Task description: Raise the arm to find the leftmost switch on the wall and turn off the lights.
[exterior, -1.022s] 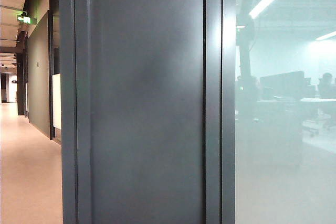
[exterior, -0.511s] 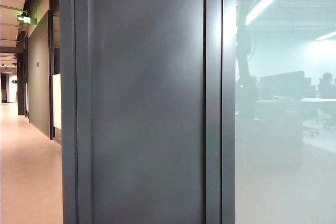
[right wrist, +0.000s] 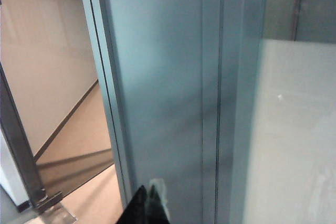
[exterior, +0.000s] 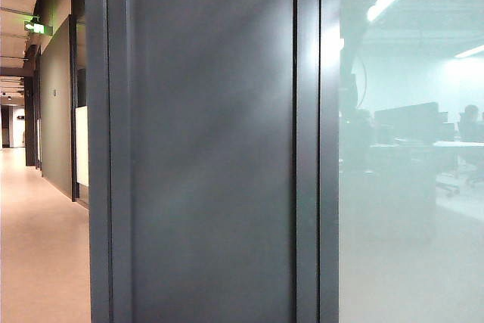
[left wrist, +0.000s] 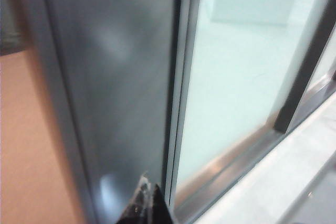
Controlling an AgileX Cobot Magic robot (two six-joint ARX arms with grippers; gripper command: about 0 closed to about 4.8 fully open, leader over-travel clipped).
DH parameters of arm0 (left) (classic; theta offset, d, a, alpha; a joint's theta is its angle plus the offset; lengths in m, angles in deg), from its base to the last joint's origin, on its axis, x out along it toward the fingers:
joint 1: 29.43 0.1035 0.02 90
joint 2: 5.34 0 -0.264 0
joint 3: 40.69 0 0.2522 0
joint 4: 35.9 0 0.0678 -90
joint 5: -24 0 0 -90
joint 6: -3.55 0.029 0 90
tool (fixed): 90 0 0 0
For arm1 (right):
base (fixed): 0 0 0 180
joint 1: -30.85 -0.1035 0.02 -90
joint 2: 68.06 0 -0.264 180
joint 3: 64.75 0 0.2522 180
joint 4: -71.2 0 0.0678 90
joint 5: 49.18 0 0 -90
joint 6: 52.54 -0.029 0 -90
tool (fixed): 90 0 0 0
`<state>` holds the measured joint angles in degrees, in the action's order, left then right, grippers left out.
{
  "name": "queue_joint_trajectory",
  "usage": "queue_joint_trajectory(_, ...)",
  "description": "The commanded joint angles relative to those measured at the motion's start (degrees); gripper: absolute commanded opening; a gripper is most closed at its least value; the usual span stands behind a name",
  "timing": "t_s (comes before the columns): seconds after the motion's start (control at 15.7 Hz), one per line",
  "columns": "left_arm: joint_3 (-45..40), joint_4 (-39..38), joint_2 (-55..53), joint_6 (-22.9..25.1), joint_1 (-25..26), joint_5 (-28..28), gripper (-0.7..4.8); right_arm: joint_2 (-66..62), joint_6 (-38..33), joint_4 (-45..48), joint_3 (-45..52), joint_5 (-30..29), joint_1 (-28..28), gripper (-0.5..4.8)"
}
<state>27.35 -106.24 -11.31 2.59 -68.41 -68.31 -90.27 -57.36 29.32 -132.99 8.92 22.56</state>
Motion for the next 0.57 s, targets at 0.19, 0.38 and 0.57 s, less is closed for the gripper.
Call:
queue_joint_trajectory(0.19,-13.97,19.76,-0.17,2.69,0.04,-0.33,-0.06,3.8,-0.04,8.04,13.51,0.31,-0.04,-0.01)
queue_joint_trajectory(0.38,-23.34,28.44,-0.2,2.38,0.04,-0.5,-0.06,3.8,-0.04,15.06,20.5,0.31,-0.02,-0.01)
queue_joint_trajectory(0.57,-29.64,37.88,-0.2,-0.61,0.04,-0.09,-0.05,3.82,-0.04,28.28,27.76,0.31,-0.02,-0.01)
